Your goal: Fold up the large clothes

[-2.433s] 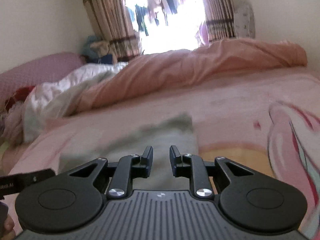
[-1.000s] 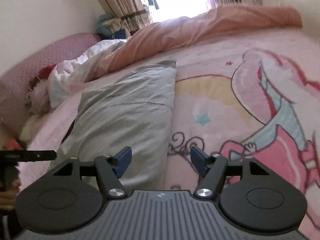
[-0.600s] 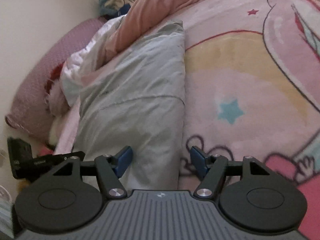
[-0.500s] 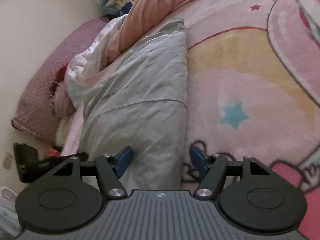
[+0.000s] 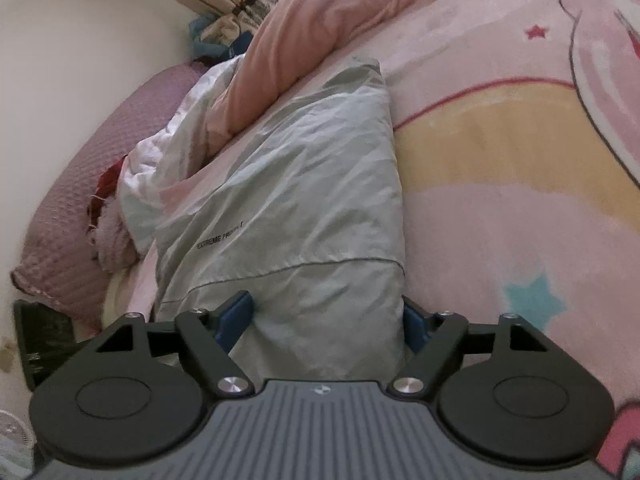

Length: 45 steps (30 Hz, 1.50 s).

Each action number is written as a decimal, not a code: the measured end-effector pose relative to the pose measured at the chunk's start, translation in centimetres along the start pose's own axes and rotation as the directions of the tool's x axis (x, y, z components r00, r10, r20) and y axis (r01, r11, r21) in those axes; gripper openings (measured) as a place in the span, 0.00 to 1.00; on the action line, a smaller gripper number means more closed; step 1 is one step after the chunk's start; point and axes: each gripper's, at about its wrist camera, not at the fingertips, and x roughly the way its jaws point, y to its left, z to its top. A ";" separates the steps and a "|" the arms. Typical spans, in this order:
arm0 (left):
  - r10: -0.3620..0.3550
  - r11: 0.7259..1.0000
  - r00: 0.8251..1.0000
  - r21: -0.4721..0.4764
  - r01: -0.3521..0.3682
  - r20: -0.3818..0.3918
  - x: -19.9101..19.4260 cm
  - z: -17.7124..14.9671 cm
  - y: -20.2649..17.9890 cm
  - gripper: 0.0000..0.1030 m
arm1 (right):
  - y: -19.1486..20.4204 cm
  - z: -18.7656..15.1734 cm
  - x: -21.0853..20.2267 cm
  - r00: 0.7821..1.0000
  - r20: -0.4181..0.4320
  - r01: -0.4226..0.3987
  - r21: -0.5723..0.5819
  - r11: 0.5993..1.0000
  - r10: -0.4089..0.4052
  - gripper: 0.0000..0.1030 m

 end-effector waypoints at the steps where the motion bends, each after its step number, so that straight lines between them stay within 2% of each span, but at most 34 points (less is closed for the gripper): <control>1: 0.000 1.000 1.000 0.008 0.000 0.017 0.3 -0.1 -0.2 1.00 | 0.3 0.0 0.1 1.000 -0.001 0.019 -0.026 0.999 -0.019 0.75; 2: 0.010 0.999 1.000 0.043 -0.011 0.026 0.3 -0.4 -0.5 0.99 | 0.8 0.0 0.1 0.999 -0.004 0.042 -0.056 0.998 -0.042 0.64; 3: 0.027 0.998 0.999 0.063 -0.029 0.043 0.1 -0.8 -0.8 0.96 | 0.8 -0.2 -0.2 0.999 0.003 0.050 -0.062 0.997 -0.050 0.58; 4: 0.042 0.996 0.997 0.075 -0.047 0.067 -0.2 -1.2 -1.1 0.85 | 1.0 -0.3 -0.7 0.999 0.022 0.046 -0.067 0.997 -0.044 0.47; 5: 0.052 0.996 0.995 0.070 -0.058 0.087 -0.7 -1.4 -1.1 0.69 | 1.2 -0.4 -1.2 0.998 0.037 0.048 -0.070 0.996 -0.045 0.40; 6: 0.052 0.997 0.993 0.046 -0.057 0.109 -1.3 -1.5 -0.9 0.60 | 1.5 -0.4 -1.6 0.998 0.050 0.047 -0.074 0.996 -0.044 0.38; 7: 0.052 0.998 0.989 0.011 -0.054 0.137 -2.1 -1.4 -0.6 0.40 | 2.2 -0.5 -2.1 0.997 0.070 0.052 -0.093 0.994 -0.045 0.34; 8: 0.028 0.999 0.987 -0.025 -0.025 0.157 -2.9 -1.3 -0.2 0.30 | 3.1 -0.6 -2.5 0.995 0.088 0.061 -0.120 0.991 -0.050 0.31; 9: 0.009 0.999 0.986 -0.038 -0.002 0.168 -3.5 -1.2 -0.1 0.27 | 4.1 -0.7 -2.9 0.993 0.108 0.064 -0.150 0.987 -0.048 0.30; 11: 0.028 1.000 0.982 0.007 -0.030 0.187 -4.4 -1.1 -1.3 0.21 | 6.0 -0.6 -4.1 0.990 0.139 0.060 -0.201 0.978 -0.032 0.26; 13: 0.026 0.999 0.979 0.031 -0.033 0.204 -4.9 -1.2 -2.3 0.19 | 7.4 -0.5 -5.7 0.985 0.173 0.059 -0.233 0.971 -0.018 0.26; 17: -0.044 0.998 0.964 0.064 0.028 0.264 -6.7 -1.2 -5.0 0.19 | 8.2 1.1 -10.2 0.972 0.237 0.061 -0.278 0.959 0.006 0.25; 21: -0.117 0.983 0.950 0.173 0.069 0.288 -7.1 -0.3 -10.7 0.19 | 6.4 3.3 -15.1 0.959 0.284 0.074 -0.241 0.968 -0.002 0.25; 23: -0.172 0.972 0.945 0.206 0.116 0.278 -6.5 -0.1 -13.2 0.19 | 4.7 3.9 -18.0 0.948 0.317 0.106 -0.243 0.964 -0.024 0.25; 27: -0.271 0.945 0.938 0.245 0.217 0.215 -2.8 -0.3 -18.2 0.19 | 0.8 4.4 -22.8 0.923 0.369 0.188 -0.194 0.963 -0.106 0.26; 30: -0.297 0.926 0.945 0.282 0.249 0.139 1.2 -1.0 -21.5 0.19 | -3.2 3.9 -24.4 0.911 0.376 0.235 -0.130 0.963 -0.172 0.26; 32: -0.303 0.925 0.950 0.262 0.275 0.074 4.6 -1.7 -22.3 0.19 | -6.7 3.5 -24.0 0.914 0.356 0.229 -0.059 0.972 -0.193 0.26; 34: -0.298 0.932 0.955 0.216 0.290 0.005 8.2 -2.5 -22.0 0.20 | -10.7 2.9 -22.6 0.927 0.314 0.215 0.003 0.977 -0.206 0.27; 36: -0.277 0.945 0.960 0.173 0.279 -0.038 11.3 -3.3 -21.0 0.27 | -14.3 2.0 -20.8 0.936 0.263 0.227 0.052 0.972 -0.233 0.36; 37: -0.290 0.943 0.957 0.163 0.290 -0.026 12.1 -3.6 -20.1 0.40 | -16.4 1.7 -20.1 0.937 0.236 0.237 0.106 0.966 -0.256 0.45; 38: -0.320 0.939 0.947 0.125 0.321 -0.031 12.5 -3.5 -19.0 0.51 | -18.3 1.5 -19.9 0.951 0.208 0.196 0.160 0.967 -0.227 0.48; 39: -0.343 0.935 0.938 0.081 0.346 -0.045 12.5 -3.4 -18.1 0.54 | -19.2 1.4 -20.1 0.959 0.209 0.151 0.200 0.968 -0.193 0.47; 40: -0.344 0.937 0.938 0.048 0.346 -0.040 12.0 -2.9 -17.1 0.55 | -19.5 1.3 -21.2 0.952 0.244 0.125 0.236 0.964 -0.184 0.45; 41: -0.324 0.945 0.946 0.050 0.324 -0.011 11.0 -2.6 -16.9 0.56 | -19.1 1.3 -22.3 0.934 0.283 0.148 0.247 0.957 -0.218 0.41; 42: -0.286 0.956 0.957 0.076 0.282 0.048 9.5 -2.4 -17.4 0.52 | -17.8 1.0 -23.9 0.886 0.354 0.217 0.255 0.942 -0.300 0.35; 43: -0.223 0.972 0.965 0.114 0.208 0.138 7.3 -2.0 -18.1 0.54 | -16.0 0.5 -25.5 0.804 0.465 0.288 0.241 0.927 -0.370 0.31; 44: -0.178 0.977 0.954 0.159 0.142 0.242 5.4 -1.8 -19.3 0.61 | -14.6 0.1 -26.4 0.738 0.551 0.325 0.217 0.921 -0.390 0.29; 45: -0.171 0.974 0.929 0.200 0.109 0.328 3.9 -2.1 -20.5 0.67 | -12.8 0.0 -26.4 0.684 0.600 0.369 0.208 0.906 -0.416 0.26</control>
